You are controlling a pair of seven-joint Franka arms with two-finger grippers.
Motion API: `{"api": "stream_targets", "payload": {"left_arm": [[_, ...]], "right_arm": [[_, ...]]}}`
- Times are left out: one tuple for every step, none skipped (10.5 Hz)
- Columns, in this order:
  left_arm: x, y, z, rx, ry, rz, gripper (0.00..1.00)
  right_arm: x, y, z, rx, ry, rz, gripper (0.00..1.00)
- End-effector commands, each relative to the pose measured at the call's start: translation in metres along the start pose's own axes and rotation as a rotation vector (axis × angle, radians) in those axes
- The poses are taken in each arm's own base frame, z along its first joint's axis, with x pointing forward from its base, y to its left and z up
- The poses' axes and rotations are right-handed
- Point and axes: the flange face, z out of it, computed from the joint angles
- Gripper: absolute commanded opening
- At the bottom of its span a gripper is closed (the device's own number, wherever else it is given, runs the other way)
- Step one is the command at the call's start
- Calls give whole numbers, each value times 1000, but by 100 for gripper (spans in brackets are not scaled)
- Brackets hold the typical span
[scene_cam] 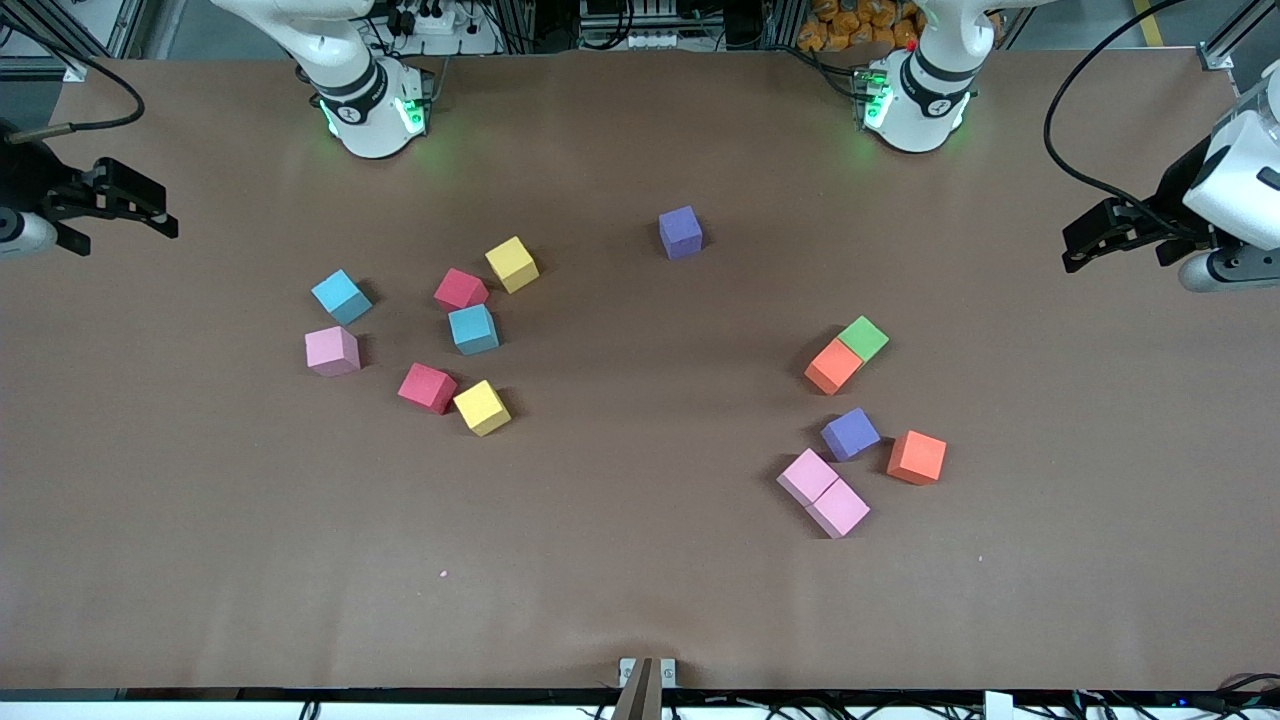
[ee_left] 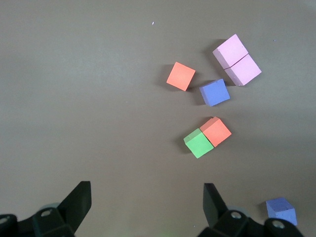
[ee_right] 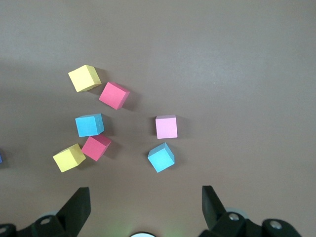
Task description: Form number 2 with 11 blocks
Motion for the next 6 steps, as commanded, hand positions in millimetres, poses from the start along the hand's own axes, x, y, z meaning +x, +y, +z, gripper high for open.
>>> {"api": "stream_targets", "payload": {"left_arm": [[-2, 0, -6, -4, -5, -6, 100], [-2, 0, -6, -7, -6, -10, 100], [-2, 2, -5, -10, -8, -8, 100], [-2, 6, -5, -8, -9, -2, 100], [-1, 10, 2, -9, -23, 2, 100], [-5, 27, 13, -19, -50, 29, 100]], "right_arm": [[0, 3, -3, 0, -5, 10, 100], [-1, 5, -3, -1, -5, 15, 100], [-1, 8, -3, 0, -9, 18, 100], [-2, 9, -2, 1, -12, 20, 100], [-4, 10, -4, 2, -20, 19, 100], [-5, 10, -4, 1, -22, 15, 100]]}}
